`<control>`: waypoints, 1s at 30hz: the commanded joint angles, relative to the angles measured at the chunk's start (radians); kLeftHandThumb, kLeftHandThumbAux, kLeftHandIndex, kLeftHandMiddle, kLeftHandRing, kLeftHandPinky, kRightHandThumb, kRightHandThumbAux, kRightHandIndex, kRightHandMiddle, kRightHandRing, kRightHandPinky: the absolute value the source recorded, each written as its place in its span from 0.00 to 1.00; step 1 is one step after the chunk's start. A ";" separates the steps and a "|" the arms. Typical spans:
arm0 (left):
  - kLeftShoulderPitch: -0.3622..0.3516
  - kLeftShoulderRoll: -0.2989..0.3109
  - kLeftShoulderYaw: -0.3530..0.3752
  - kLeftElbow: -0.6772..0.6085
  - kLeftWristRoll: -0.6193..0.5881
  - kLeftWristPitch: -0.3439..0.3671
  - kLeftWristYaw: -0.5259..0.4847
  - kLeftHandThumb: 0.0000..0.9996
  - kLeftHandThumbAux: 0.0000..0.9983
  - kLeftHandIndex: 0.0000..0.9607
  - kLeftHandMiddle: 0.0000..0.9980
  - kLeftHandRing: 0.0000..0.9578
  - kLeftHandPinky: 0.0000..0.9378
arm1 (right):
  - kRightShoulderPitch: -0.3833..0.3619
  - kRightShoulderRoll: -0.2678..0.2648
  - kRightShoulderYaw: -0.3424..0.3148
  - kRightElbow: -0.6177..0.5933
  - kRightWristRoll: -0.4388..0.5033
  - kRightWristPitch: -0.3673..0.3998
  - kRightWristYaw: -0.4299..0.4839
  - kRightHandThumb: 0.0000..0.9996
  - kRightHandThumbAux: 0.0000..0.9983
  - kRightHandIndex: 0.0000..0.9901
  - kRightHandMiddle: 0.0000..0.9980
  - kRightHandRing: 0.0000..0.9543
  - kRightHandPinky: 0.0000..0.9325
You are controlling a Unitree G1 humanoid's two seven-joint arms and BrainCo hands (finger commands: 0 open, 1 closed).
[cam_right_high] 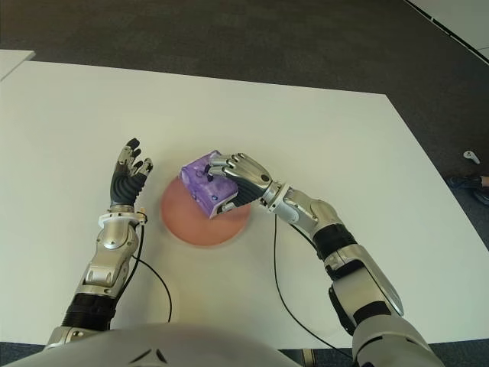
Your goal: Put the tissue paper into the plate.
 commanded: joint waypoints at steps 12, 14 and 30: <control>0.002 -0.007 -0.012 -0.033 -0.005 0.047 -0.027 0.00 0.63 0.00 0.00 0.00 0.00 | 0.013 -0.041 -0.010 -0.026 0.103 -0.019 0.251 0.25 0.53 0.21 0.24 0.20 0.17; 0.003 -0.006 -0.013 -0.035 -0.005 0.046 -0.029 0.00 0.64 0.00 0.00 0.00 0.00 | 0.016 -0.043 -0.015 -0.034 0.109 -0.013 0.270 0.23 0.53 0.20 0.23 0.19 0.16; -0.019 -0.015 -0.014 -0.003 0.007 0.042 -0.015 0.00 0.64 0.01 0.01 0.00 0.00 | 0.051 -0.041 -0.068 -0.103 0.154 0.043 0.357 0.15 0.51 0.16 0.16 0.12 0.10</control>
